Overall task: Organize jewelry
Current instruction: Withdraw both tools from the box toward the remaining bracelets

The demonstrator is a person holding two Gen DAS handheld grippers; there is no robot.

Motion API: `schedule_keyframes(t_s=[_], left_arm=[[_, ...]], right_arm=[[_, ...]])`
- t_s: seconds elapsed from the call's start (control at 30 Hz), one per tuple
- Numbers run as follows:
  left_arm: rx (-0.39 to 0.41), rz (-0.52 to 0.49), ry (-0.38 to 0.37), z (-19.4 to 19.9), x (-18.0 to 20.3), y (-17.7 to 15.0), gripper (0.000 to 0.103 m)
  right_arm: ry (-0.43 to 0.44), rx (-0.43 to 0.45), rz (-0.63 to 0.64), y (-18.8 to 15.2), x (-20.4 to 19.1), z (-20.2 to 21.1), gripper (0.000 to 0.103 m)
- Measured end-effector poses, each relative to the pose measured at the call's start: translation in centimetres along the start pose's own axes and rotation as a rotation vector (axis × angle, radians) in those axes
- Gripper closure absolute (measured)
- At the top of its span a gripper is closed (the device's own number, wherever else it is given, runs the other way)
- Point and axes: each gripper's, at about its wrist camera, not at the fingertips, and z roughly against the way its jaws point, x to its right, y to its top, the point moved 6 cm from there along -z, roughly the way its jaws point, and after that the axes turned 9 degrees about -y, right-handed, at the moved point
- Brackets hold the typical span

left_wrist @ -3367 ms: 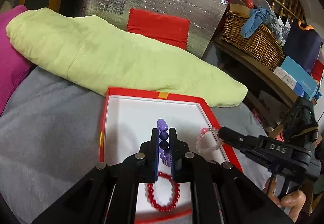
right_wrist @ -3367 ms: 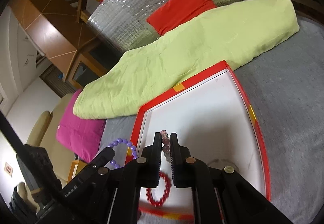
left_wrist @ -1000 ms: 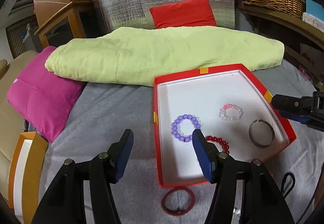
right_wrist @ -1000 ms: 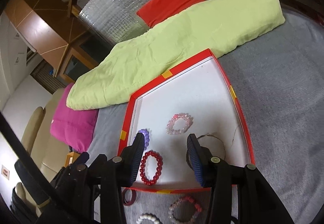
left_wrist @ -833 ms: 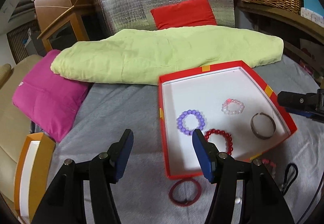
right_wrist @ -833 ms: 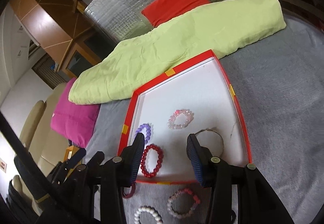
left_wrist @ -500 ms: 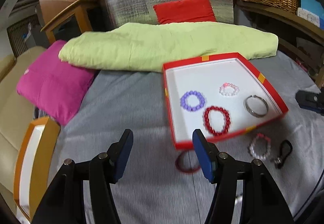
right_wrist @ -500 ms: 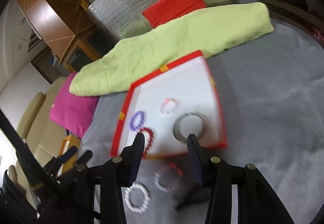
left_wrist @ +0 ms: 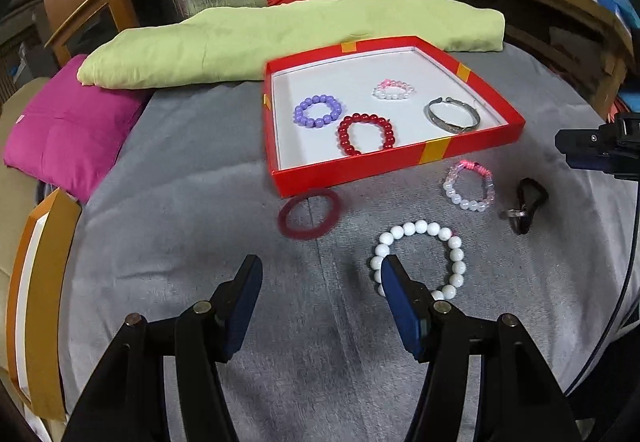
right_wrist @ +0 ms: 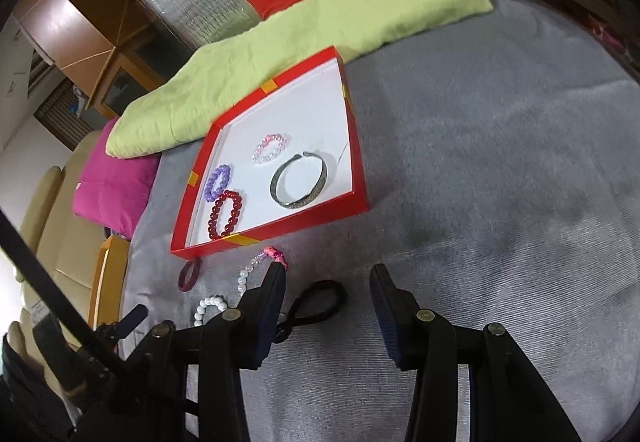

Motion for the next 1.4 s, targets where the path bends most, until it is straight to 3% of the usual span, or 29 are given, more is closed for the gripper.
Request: schedule_keyframes(t_s=[0.2,0.33,0.47,0.53,0.83,0.93,1.13,1.4], left_arm=[[-0.006,0.067,-0.013,-0.4,-2.6,0.1,0.040],[0.017,0.098,0.031,0.4,-5.9,0.1,0.040],[0.018,0.206,0.083,0.5,-9.9,-0.6,0.040],[0.015,0.253,0.074,0.4,-10.9,-0.9,0.040],[0.032,0.235,0.037,0.1,-9.7,-0.1,0.040],[0.022,0.219,0.048,-0.2,-9.3,0.0,0.040],[0.022,0.220,0.046,-0.7,-9.0,0.4,0.040],[0.027,0.208,0.022,-1.4,-7.6,1.1,0.040]], right_arm=[[0.014,-0.076,-0.015,-0.5,-0.9,-1.5,0.056],[0.016,-0.099,-0.019,-0.8,-1.1,-1.9,0.056],[0.012,-0.119,-0.027,-1.1,-0.7,-2.1,0.056],[0.015,-0.128,-0.035,-1.3,-0.5,-2.2,0.056],[0.005,-0.128,-0.036,-1.7,-1.0,-2.6,0.056],[0.013,-0.142,-0.051,-1.8,-0.9,-2.8,0.068],[-0.004,-0.159,-0.055,-2.3,-1.4,-3.6,0.068],[-0.062,-0.113,0.000,-2.4,-2.4,-3.9,0.066]])
